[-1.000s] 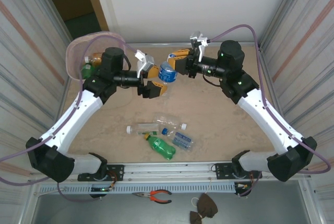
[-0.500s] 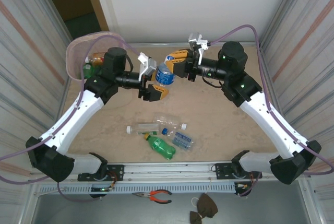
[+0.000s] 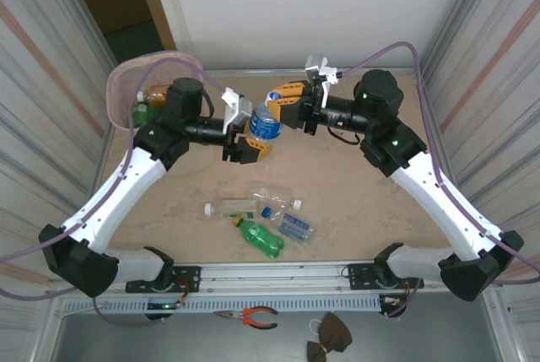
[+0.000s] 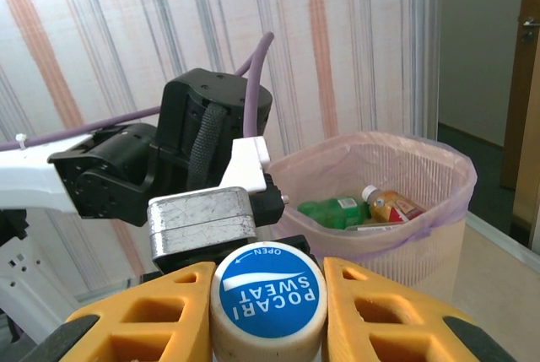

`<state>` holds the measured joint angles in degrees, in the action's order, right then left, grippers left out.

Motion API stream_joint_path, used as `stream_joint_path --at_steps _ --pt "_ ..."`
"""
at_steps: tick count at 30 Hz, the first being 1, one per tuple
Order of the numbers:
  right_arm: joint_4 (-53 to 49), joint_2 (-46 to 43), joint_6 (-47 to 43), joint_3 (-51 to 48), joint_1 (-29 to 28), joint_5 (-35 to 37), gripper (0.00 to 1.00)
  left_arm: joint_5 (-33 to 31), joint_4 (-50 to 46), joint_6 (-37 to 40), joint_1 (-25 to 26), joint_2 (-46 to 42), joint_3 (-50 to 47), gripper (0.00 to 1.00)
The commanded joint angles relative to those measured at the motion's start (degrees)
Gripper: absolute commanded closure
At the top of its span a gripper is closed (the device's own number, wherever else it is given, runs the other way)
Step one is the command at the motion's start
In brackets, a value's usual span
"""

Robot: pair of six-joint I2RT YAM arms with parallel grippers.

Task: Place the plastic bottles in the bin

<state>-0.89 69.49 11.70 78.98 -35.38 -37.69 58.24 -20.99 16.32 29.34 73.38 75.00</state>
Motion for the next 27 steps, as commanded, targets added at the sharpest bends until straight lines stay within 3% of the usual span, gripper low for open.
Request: stream_joint_path --at_steps 1,4,9,19,27 --pt "-0.80 -1.79 -1.57 1.78 -0.22 1.21 0.70 -1.13 -1.20 1.73 0.27 -2.02 1.98 0.37" --pt "-2.29 -2.25 -2.02 1.87 -0.28 2.19 0.52 -2.98 -1.71 1.73 0.27 -2.58 2.28 0.38" --pt "-4.96 -4.40 -3.64 1.03 -0.40 5.67 0.35 -8.09 -3.45 1.37 -0.07 -3.17 3.51 0.39" --pt "-10.05 -7.52 -6.10 -0.92 0.47 16.89 0.32 -21.52 -12.82 -3.23 -8.11 -1.93 12.56 0.42" --pt "-10.98 -7.62 -6.12 -2.51 1.80 18.40 0.33 -28.52 -25.51 -9.06 -22.60 1.63 24.38 0.43"
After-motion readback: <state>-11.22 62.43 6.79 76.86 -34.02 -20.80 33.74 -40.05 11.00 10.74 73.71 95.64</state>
